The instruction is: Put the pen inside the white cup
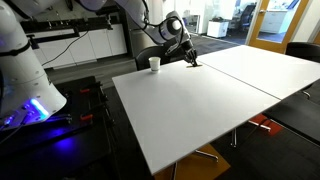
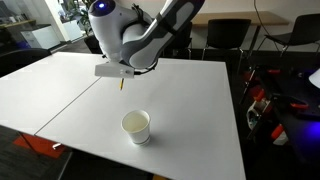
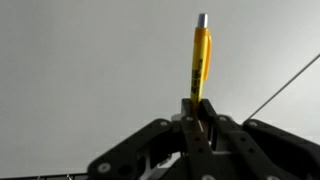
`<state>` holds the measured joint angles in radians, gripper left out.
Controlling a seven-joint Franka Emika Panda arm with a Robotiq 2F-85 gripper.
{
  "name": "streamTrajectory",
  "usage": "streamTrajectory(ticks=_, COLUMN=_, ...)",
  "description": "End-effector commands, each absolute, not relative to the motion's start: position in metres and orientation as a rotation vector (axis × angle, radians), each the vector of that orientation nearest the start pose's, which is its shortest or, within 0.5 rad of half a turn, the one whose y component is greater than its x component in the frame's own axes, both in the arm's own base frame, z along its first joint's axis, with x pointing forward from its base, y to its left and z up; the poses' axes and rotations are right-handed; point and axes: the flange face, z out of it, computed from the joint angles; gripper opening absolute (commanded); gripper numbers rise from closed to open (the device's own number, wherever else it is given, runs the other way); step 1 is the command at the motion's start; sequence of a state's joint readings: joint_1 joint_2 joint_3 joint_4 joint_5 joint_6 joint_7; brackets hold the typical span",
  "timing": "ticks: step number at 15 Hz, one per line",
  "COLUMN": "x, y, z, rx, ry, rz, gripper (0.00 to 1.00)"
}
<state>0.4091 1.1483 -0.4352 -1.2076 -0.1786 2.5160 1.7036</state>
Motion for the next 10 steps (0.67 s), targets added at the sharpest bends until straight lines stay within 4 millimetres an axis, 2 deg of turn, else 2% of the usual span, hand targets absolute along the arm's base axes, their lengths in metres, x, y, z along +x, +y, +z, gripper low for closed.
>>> streamTrajectory(ticks=1, x=0.747, y=0.082, z=0.149, rx=-2.522, ry=2.057, rz=-1.020, gripper=0.03)
streamTrajectory(ticks=7, x=0.714, y=0.087, z=0.155, rx=-2.576, ry=2.013, rz=-1.357, gripper=0.03)
streamTrajectory(ticks=10, x=0.697, y=0.089, z=0.156, rx=-2.593, ry=1.989, rz=-1.456, gripper=0.03)
